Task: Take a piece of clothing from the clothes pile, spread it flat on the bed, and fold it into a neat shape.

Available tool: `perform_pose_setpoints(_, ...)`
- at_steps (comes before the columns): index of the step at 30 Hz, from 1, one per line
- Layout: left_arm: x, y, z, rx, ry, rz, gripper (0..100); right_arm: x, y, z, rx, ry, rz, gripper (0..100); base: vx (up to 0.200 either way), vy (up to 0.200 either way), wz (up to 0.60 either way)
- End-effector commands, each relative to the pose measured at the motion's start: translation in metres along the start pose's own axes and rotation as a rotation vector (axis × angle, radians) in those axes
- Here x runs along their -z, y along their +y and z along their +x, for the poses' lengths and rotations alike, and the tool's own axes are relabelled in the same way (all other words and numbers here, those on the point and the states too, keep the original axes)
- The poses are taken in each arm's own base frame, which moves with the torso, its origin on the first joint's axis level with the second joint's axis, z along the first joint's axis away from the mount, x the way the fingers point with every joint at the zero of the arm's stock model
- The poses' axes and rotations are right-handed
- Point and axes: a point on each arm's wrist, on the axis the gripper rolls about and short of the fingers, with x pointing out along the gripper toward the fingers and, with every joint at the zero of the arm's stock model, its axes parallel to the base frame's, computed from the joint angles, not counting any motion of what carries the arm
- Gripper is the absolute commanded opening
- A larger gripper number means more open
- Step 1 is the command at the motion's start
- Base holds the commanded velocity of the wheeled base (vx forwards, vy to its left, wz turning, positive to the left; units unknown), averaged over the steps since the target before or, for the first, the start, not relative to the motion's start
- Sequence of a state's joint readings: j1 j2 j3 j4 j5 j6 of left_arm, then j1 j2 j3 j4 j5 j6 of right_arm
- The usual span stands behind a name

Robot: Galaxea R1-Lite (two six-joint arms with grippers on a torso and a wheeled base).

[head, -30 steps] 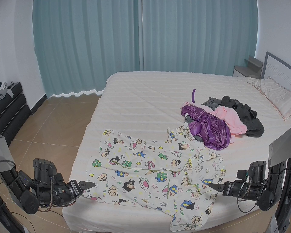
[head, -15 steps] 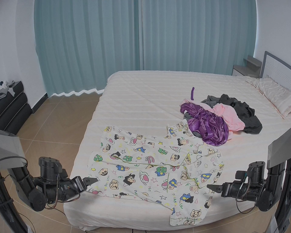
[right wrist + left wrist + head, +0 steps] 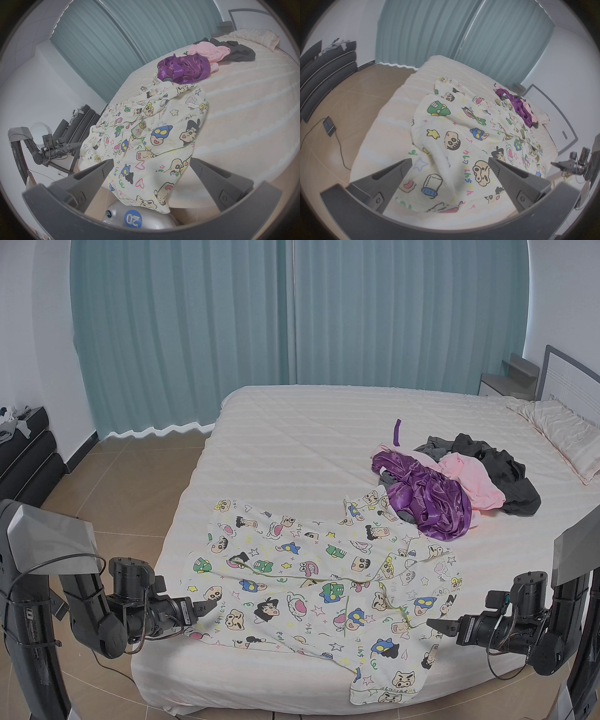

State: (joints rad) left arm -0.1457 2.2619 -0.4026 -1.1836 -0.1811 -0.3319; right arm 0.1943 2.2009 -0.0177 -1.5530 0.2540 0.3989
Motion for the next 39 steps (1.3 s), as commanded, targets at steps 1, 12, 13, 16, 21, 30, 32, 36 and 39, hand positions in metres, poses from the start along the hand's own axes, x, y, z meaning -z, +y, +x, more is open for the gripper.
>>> perform_pose_setpoints(1,0.011,0.009,0.015,0.016,0.057,0.011,100,0.001,0.001,-0.004,-0.001,-0.003,0.0,100,0.0,0.0,0.0)
perform_pose_setpoints(12,0.028,0.032,-0.008,0.125,0.125,0.038,100,0.001,0.001,-0.004,-0.002,-0.004,-0.001,100,0.0,0.0,0.0)
perform_pose_setpoints(13,0.028,0.034,-0.009,0.125,0.126,0.039,100,0.001,0.001,-0.004,-0.002,-0.004,-0.001,100,0.0,0.0,0.0)
perform_pose_setpoints(16,0.031,0.045,-0.026,0.17,0.14,0.018,100,0.001,0.001,-0.004,-0.002,-0.004,-0.001,100,0.0,0.0,0.0)
perform_pose_setpoints(21,0.036,0.057,-0.054,0.218,0.115,-0.042,100,0.0,0.0,-0.004,0.0,-0.007,0.002,100,0.0,0.0,0.0)
perform_pose_setpoints(30,0.034,0.067,-0.069,0.198,0.039,-0.002,100,0.0,0.0,-0.004,0.0,-0.005,0.003,100,0.0,0.0,0.0)
perform_pose_setpoints(32,0.03,0.063,-0.069,0.207,0.026,0.012,100,0.0,0.001,-0.004,-0.001,-0.006,0.003,100,0.0,0.0,0.0)
perform_pose_setpoints(36,0.027,0.048,-0.064,0.242,0.033,-0.005,100,-0.001,0.001,-0.005,-0.002,-0.012,0.002,100,0.0,0.0,0.0)
perform_pose_setpoints(39,0.02,0.039,-0.058,0.214,0.001,-0.021,100,-0.002,0.004,-0.006,-0.013,-0.018,-0.003,100,0.0,0.0,0.0)
